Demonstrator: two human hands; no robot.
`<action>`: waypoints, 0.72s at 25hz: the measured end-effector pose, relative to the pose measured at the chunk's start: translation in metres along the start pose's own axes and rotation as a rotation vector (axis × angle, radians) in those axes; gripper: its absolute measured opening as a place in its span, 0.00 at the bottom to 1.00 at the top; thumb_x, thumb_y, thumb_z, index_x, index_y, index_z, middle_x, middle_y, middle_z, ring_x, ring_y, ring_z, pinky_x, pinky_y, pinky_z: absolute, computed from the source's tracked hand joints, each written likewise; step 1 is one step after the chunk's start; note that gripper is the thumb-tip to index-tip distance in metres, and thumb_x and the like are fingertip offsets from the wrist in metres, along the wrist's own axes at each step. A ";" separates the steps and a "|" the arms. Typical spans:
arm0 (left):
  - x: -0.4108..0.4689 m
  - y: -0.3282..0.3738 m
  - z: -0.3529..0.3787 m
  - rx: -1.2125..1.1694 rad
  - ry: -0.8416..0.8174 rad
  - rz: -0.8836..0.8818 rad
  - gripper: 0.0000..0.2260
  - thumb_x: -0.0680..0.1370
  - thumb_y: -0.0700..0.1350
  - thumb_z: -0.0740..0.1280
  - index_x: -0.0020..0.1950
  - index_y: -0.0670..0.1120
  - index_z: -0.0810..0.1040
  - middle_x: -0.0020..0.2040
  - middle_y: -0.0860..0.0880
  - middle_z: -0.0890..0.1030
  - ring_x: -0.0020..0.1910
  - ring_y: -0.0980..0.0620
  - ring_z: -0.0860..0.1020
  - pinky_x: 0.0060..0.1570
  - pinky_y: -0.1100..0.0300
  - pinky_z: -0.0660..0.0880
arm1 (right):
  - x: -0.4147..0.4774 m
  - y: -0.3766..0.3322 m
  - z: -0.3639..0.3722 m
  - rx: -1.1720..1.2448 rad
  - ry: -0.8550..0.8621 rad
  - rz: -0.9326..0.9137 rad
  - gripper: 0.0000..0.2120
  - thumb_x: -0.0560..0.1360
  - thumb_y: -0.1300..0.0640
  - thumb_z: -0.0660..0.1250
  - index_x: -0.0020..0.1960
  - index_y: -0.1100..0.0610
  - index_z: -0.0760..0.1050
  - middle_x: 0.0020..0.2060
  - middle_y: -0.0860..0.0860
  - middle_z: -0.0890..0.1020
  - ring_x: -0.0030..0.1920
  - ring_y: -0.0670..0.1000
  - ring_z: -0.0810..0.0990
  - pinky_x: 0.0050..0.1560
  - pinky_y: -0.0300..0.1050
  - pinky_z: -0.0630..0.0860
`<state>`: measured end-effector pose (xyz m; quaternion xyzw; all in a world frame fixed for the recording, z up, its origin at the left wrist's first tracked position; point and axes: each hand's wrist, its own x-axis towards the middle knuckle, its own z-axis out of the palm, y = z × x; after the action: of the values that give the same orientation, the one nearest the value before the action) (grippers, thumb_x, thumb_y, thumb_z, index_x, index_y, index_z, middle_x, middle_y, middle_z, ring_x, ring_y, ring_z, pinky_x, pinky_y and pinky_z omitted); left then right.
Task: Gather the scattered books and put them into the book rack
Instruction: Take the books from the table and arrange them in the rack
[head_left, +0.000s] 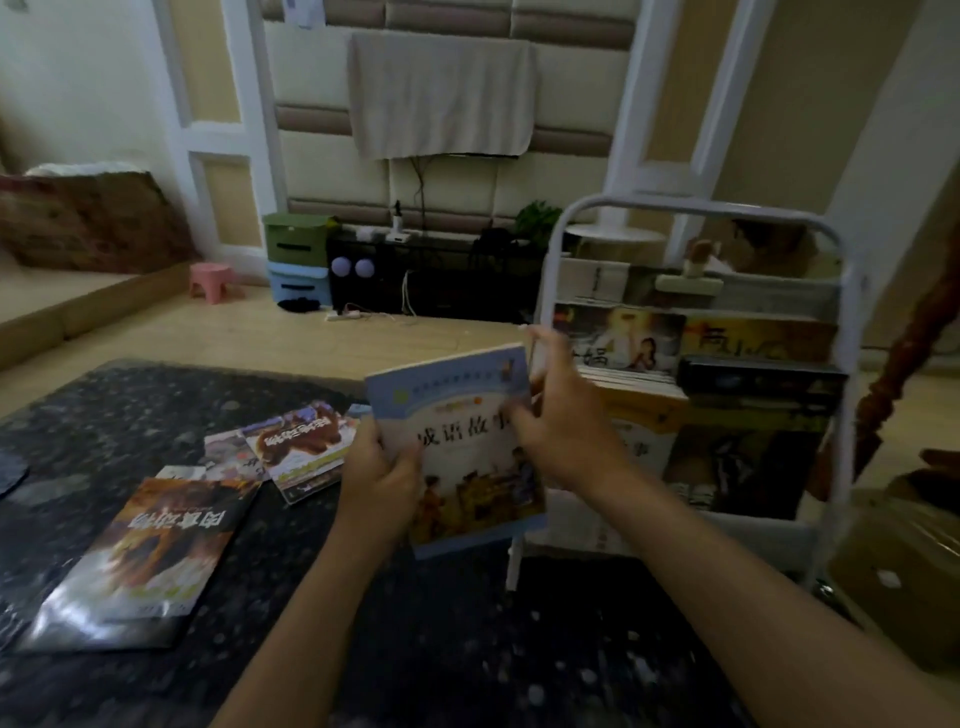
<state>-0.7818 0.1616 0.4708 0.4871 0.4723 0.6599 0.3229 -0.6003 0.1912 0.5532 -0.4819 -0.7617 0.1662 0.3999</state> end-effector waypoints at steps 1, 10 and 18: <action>0.000 0.012 0.019 -0.033 -0.041 -0.002 0.11 0.80 0.33 0.62 0.56 0.48 0.72 0.55 0.47 0.80 0.51 0.52 0.82 0.45 0.54 0.82 | -0.003 0.006 -0.024 0.088 0.031 0.077 0.25 0.77 0.56 0.70 0.69 0.48 0.63 0.46 0.47 0.80 0.45 0.48 0.81 0.41 0.48 0.81; 0.004 0.051 0.143 0.251 -0.222 0.177 0.12 0.78 0.40 0.68 0.58 0.52 0.70 0.54 0.51 0.77 0.54 0.54 0.77 0.50 0.55 0.80 | -0.037 0.086 -0.120 0.130 0.159 0.209 0.17 0.73 0.67 0.72 0.54 0.49 0.75 0.49 0.43 0.79 0.56 0.46 0.77 0.47 0.37 0.74; 0.014 0.009 0.148 0.586 -0.236 -0.169 0.49 0.65 0.53 0.80 0.75 0.54 0.51 0.72 0.43 0.65 0.72 0.42 0.64 0.66 0.49 0.68 | -0.049 0.130 -0.123 0.111 0.224 0.183 0.19 0.75 0.66 0.70 0.65 0.56 0.74 0.52 0.47 0.79 0.58 0.49 0.77 0.54 0.40 0.72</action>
<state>-0.6457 0.2173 0.4955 0.5915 0.6402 0.4055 0.2752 -0.4164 0.1953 0.5252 -0.5420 -0.6550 0.1890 0.4915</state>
